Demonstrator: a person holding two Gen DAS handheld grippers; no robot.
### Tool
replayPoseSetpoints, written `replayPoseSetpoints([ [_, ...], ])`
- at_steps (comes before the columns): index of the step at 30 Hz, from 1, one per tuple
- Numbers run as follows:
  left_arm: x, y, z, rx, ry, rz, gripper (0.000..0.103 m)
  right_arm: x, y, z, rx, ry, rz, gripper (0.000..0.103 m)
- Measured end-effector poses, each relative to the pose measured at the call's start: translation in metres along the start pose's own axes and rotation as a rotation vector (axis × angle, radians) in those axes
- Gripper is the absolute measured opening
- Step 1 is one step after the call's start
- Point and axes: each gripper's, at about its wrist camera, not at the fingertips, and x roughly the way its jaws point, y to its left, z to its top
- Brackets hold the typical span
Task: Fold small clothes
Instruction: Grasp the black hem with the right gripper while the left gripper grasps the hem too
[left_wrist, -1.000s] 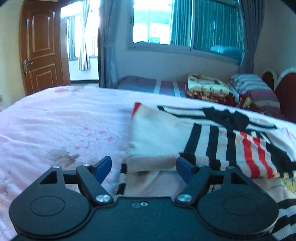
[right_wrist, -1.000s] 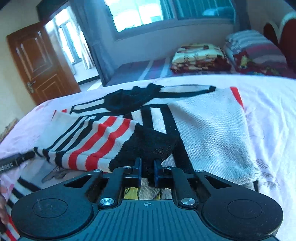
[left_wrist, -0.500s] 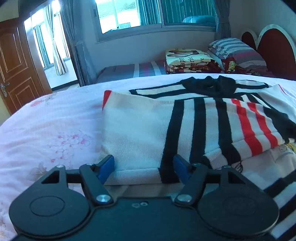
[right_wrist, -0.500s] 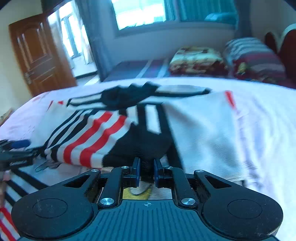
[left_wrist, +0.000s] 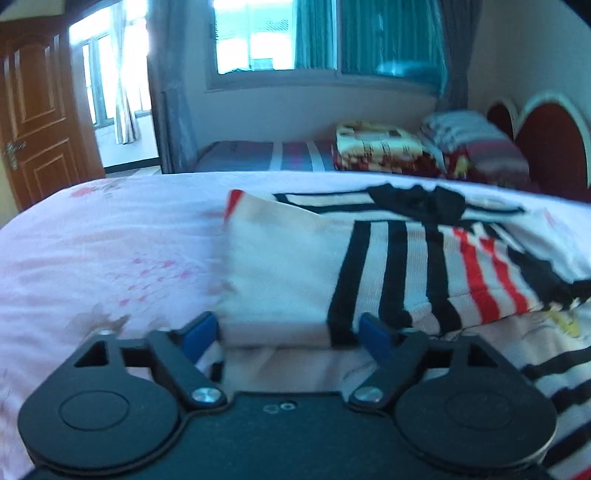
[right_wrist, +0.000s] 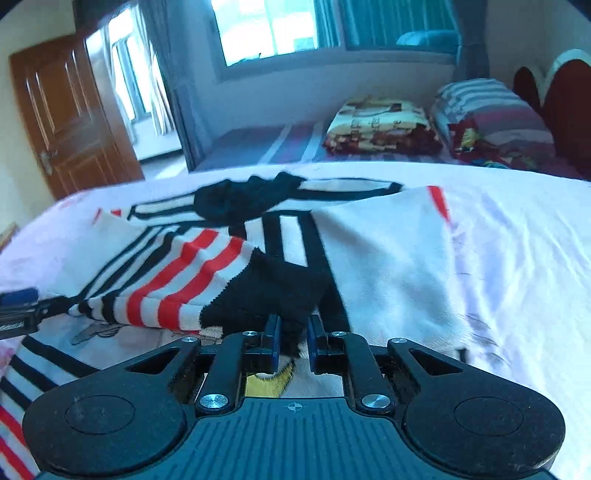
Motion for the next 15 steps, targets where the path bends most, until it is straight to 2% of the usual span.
replayPoseSetpoints([
  [4, -0.035, 0.014, -0.023, 0.018, 0.009, 0.011, 0.082, -0.032, -0.011, -0.016, 0.01, 0.005, -0.017, 0.013],
  [7, -0.066, 0.027, -0.05, -0.006, 0.033, 0.004, 0.08, -0.062, -0.019, -0.037, 0.053, 0.008, -0.036, 0.013],
  [9, -0.088, 0.033, -0.069, -0.018, 0.051, 0.01, 0.076, -0.087, -0.025, -0.055, 0.088, 0.011, -0.051, 0.014],
  [10, -0.099, 0.036, -0.079, -0.03, 0.066, 0.003, 0.075, -0.102, -0.029, -0.066, 0.11, 0.014, -0.058, 0.019],
  [11, -0.111, 0.039, -0.09, -0.038, 0.083, -0.008, 0.074, -0.115, -0.032, -0.078, 0.132, 0.023, -0.065, 0.042],
  [13, -0.131, 0.042, -0.109, -0.025, 0.111, 0.004, 0.073, -0.144, -0.033, -0.102, 0.141, 0.033, -0.073, 0.076],
  [15, -0.154, 0.041, -0.124, -0.016, 0.112, 0.049, 0.076, -0.175, -0.03, -0.125, 0.147, 0.02, -0.062, 0.076],
])
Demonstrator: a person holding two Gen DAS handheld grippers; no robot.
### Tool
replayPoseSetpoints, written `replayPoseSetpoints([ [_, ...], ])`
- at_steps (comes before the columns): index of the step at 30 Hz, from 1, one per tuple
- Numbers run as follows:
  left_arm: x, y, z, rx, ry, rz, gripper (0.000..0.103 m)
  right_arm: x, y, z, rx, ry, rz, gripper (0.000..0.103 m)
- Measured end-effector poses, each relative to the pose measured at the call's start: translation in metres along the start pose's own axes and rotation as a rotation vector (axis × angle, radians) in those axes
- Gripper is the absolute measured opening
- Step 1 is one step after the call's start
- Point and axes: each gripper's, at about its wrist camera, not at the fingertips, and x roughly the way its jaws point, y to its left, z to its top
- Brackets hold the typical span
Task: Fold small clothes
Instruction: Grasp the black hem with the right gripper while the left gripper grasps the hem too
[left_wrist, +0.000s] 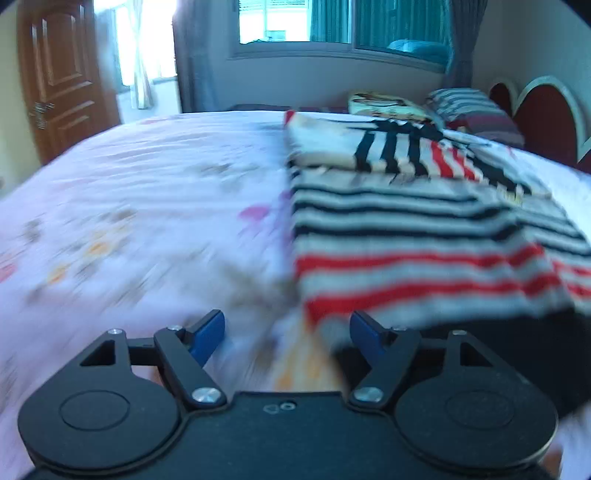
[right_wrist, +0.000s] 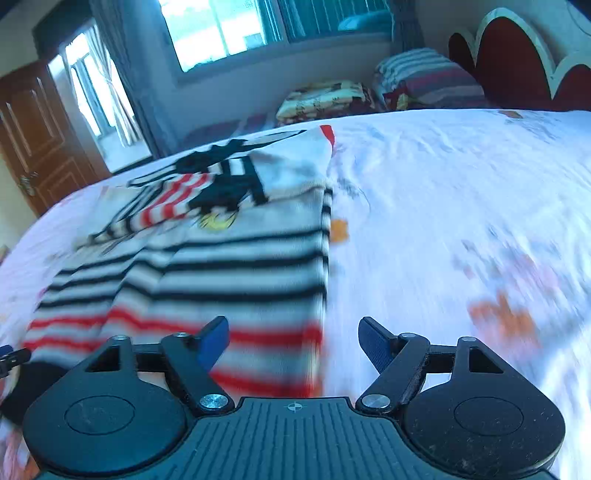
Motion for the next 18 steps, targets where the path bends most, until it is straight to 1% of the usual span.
replayPoseSetpoints([
  [3, -0.023, 0.003, -0.017, -0.021, 0.019, -0.018, 0.076, -0.032, -0.003, -0.028, 0.065, 0.03, 0.029, 0.076],
  [6, -0.037, 0.008, -0.028, -0.074, 0.049, -0.1, 0.072, -0.049, -0.008, -0.052, 0.179, 0.063, 0.065, 0.076],
  [9, -0.042, 0.018, -0.035, -0.178, 0.088, -0.212, 0.068, -0.055, -0.01, -0.068, 0.298, 0.08, 0.107, 0.075],
  [10, -0.044, 0.016, -0.038, -0.193, 0.106, -0.237, 0.068, -0.055, -0.011, -0.072, 0.333, 0.086, 0.119, 0.075],
  [12, -0.049, 0.013, -0.042, -0.213, 0.12, -0.304, 0.068, -0.06, -0.012, -0.077, 0.378, 0.075, 0.148, 0.072],
  [13, -0.049, 0.015, -0.044, -0.242, 0.125, -0.347, 0.068, -0.062, -0.011, -0.079, 0.4, 0.076, 0.178, 0.067],
  [14, -0.047, 0.015, -0.045, -0.265, 0.124, -0.371, 0.068, -0.06, -0.012, -0.08, 0.422, 0.081, 0.207, 0.065],
  [15, -0.043, 0.015, -0.045, -0.274, 0.122, -0.38, 0.068, -0.06, -0.012, -0.081, 0.432, 0.083, 0.22, 0.064],
  [16, -0.04, 0.015, -0.044, -0.288, 0.119, -0.39, 0.068, -0.06, -0.012, -0.082, 0.435, 0.079, 0.212, 0.06],
  [17, -0.034, 0.018, -0.041, -0.318, 0.116, -0.411, 0.067, -0.059, -0.013, -0.081, 0.446, 0.073, 0.204, 0.054],
  [18, -0.027, 0.021, -0.038, -0.352, 0.118, -0.433, 0.063, -0.056, -0.018, -0.08, 0.469, 0.064, 0.202, 0.051],
])
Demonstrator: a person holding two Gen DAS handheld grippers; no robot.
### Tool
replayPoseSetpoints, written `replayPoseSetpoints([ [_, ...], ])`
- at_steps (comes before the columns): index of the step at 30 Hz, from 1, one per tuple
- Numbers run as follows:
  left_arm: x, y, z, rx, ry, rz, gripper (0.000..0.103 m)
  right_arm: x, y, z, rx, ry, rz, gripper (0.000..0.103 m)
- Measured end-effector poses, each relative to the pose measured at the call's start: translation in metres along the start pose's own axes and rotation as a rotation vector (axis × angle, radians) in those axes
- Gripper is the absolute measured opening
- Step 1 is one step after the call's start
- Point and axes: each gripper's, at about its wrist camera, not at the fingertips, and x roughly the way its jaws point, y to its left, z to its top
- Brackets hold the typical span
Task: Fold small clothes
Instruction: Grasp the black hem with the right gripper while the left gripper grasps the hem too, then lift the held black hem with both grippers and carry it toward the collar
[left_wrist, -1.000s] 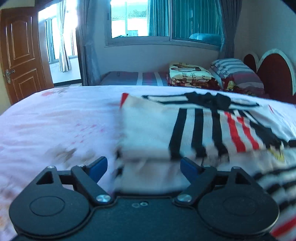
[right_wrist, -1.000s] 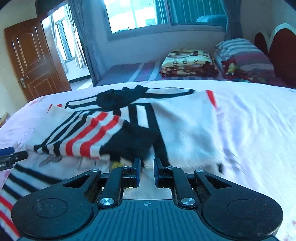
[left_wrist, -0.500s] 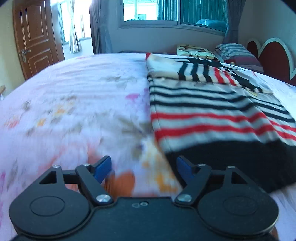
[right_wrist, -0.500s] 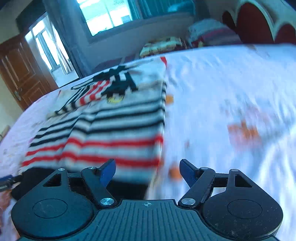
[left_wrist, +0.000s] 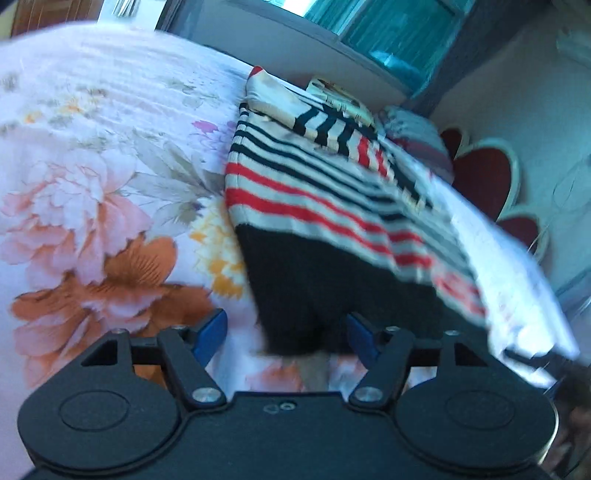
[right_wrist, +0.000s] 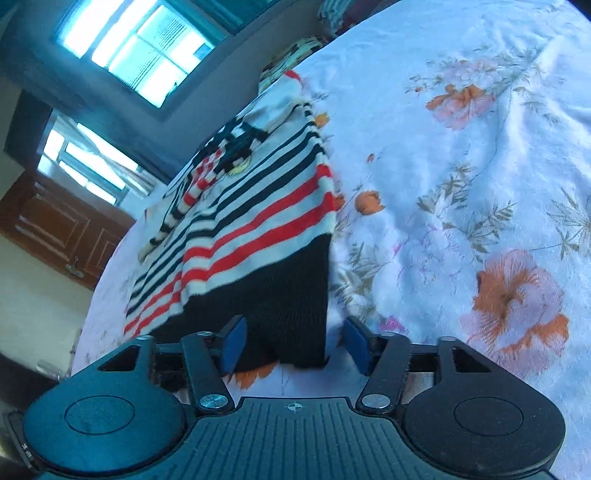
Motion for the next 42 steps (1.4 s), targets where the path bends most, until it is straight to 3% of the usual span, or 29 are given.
replayPoseSetpoints([
  [4, 0.024, 0.023, 0.024, -0.134, 0.013, -0.107, 0.059, 0.017, -0.014, 0.022, 0.111, -0.015, 0.035, 0.048],
  [6, 0.036, 0.031, 0.037, -0.189, 0.039, -0.162, 0.059, 0.031, -0.013, 0.032, 0.128, 0.019, 0.079, 0.048],
  [10, 0.052, 0.024, 0.048, -0.142, 0.075, -0.192, 0.058, 0.047, 0.003, 0.035, 0.042, 0.074, 0.103, 0.047],
  [12, 0.051, 0.014, 0.042, -0.08, 0.093, -0.174, 0.048, 0.049, 0.005, 0.028, 0.026, 0.097, 0.121, 0.036],
  [13, 0.048, 0.011, 0.037, -0.061, 0.094, -0.166, 0.048, 0.047, 0.004, 0.024, 0.016, 0.11, 0.118, 0.029],
  [15, 0.041, 0.011, 0.028, -0.041, 0.088, -0.175, 0.048, 0.042, -0.002, 0.016, 0.014, 0.113, 0.128, 0.026],
  [20, 0.045, 0.031, 0.024, -0.182, 0.047, -0.245, 0.049, 0.038, -0.02, 0.021, 0.099, 0.071, 0.139, 0.026],
  [22, 0.051, 0.03, 0.029, -0.21, 0.04, -0.236, 0.047, 0.043, -0.017, 0.028, 0.098, 0.064, 0.125, 0.025],
  [23, 0.053, 0.026, 0.032, -0.2, 0.043, -0.22, 0.04, 0.045, -0.013, 0.031, 0.081, 0.067, 0.111, 0.01],
  [25, 0.056, 0.016, 0.036, -0.13, 0.059, -0.142, 0.002, 0.048, -0.003, 0.037, 0.022, 0.076, 0.07, 0.004],
  [26, 0.054, 0.016, 0.037, -0.135, 0.058, -0.136, 0.004, 0.045, 0.001, 0.039, -0.001, 0.064, 0.073, 0.004],
  [28, 0.033, 0.022, 0.037, -0.166, -0.023, -0.172, 0.004, 0.024, 0.008, 0.042, -0.029, 0.0, 0.146, 0.004],
  [31, 0.012, 0.031, 0.032, -0.135, -0.094, -0.138, 0.004, -0.002, 0.013, 0.046, -0.089, -0.076, 0.193, 0.004],
  [32, 0.014, 0.034, 0.03, -0.121, -0.083, -0.112, 0.004, -0.002, 0.009, 0.046, -0.098, -0.077, 0.189, 0.004],
  [34, 0.032, 0.038, 0.024, -0.099, -0.027, -0.055, 0.004, 0.02, -0.001, 0.045, -0.094, 0.003, 0.084, 0.004],
  [36, 0.036, 0.04, 0.023, -0.143, -0.041, -0.073, 0.004, 0.038, -0.011, 0.043, -0.048, 0.068, 0.017, 0.004],
  [42, 0.028, 0.039, 0.033, -0.194, -0.066, -0.107, 0.004, 0.018, -0.001, 0.057, -0.019, -0.023, 0.112, 0.004],
])
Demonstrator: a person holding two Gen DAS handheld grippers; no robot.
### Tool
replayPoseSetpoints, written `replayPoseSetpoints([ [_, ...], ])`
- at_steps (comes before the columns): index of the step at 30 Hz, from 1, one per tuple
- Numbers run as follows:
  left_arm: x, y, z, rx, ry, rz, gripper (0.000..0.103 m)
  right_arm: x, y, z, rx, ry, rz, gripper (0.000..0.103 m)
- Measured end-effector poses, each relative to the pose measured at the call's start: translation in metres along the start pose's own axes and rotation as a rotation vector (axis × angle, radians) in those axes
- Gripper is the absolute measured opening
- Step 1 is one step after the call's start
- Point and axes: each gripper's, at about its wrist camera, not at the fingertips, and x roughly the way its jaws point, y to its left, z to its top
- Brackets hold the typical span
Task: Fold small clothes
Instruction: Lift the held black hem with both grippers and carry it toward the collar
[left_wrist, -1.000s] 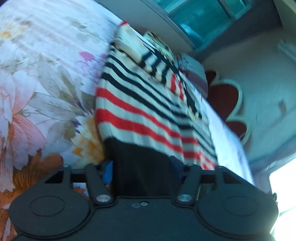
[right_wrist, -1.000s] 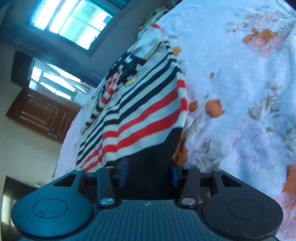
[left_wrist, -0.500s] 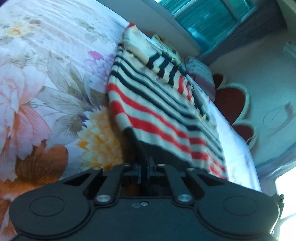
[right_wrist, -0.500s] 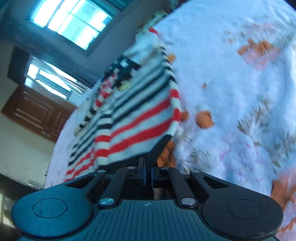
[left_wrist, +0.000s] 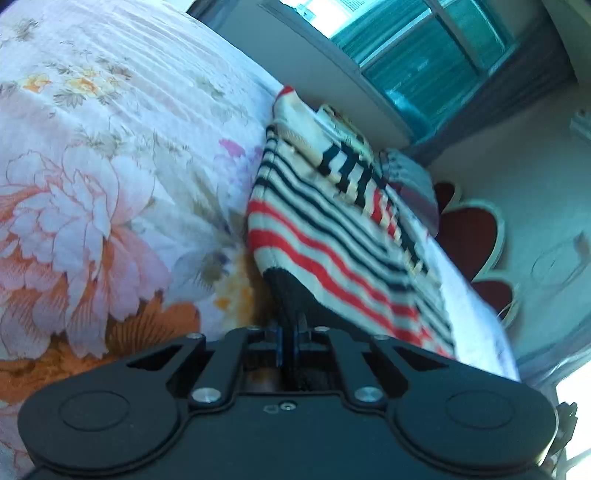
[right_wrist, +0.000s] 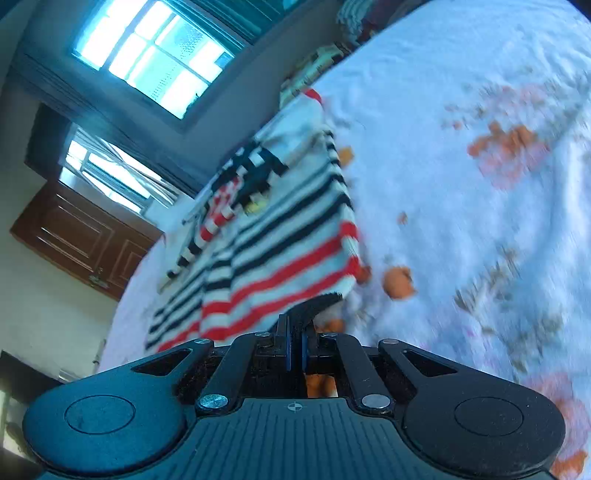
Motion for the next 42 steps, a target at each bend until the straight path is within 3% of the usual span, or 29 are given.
replayPoseSetpoints([
  [5, 0.007, -0.027, 0.04, 0.002, -0.063, -0.038, 0.004, 0.009, 0.036, 0.046, -0.058, -0.055, 0.059, 0.004],
  [10, 0.04, -0.073, 0.114, 0.061, -0.135, -0.061, 0.004, 0.045, 0.062, 0.124, -0.034, -0.11, 0.093, 0.004],
  [18, 0.136, -0.109, 0.212, 0.161, -0.098, 0.014, 0.004, 0.147, 0.056, 0.243, 0.042, -0.081, 0.114, 0.004],
  [23, 0.198, -0.103, 0.239, 0.186, -0.051, 0.083, 0.004, 0.21, 0.035, 0.279, 0.047, -0.034, 0.08, 0.004],
  [28, 0.239, -0.087, 0.248, 0.178, -0.025, 0.121, 0.005, 0.252, 0.019, 0.286, -0.016, -0.018, 0.04, 0.005],
  [29, 0.241, -0.086, 0.247, 0.182, -0.039, 0.115, 0.012, 0.256, 0.018, 0.287, -0.029, -0.026, 0.027, 0.008],
  [30, 0.243, -0.085, 0.246, 0.183, -0.06, 0.113, 0.029, 0.257, 0.019, 0.287, -0.043, -0.037, 0.019, 0.012],
  [31, 0.243, -0.084, 0.246, 0.179, -0.086, 0.115, 0.041, 0.256, 0.02, 0.286, -0.059, -0.065, 0.012, 0.034],
  [32, 0.244, -0.083, 0.246, 0.18, -0.129, 0.122, 0.063, 0.25, 0.021, 0.285, -0.082, -0.123, -0.007, 0.074],
  [33, 0.24, -0.084, 0.245, 0.187, -0.174, 0.127, 0.073, 0.243, 0.023, 0.285, -0.099, -0.192, -0.031, 0.087],
  [34, 0.24, -0.085, 0.245, 0.19, -0.192, 0.119, 0.073, 0.236, 0.022, 0.285, -0.107, -0.239, -0.031, 0.089],
  [36, 0.241, -0.086, 0.246, 0.203, -0.179, 0.111, 0.066, 0.23, 0.023, 0.286, -0.133, -0.223, -0.002, 0.085],
  [38, 0.245, -0.091, 0.246, 0.269, -0.152, 0.15, 0.058, 0.231, 0.03, 0.284, -0.222, -0.179, -0.006, 0.054],
  [42, 0.248, -0.095, 0.247, 0.344, -0.129, 0.179, 0.058, 0.238, 0.042, 0.272, -0.326, -0.138, -0.03, 0.049],
])
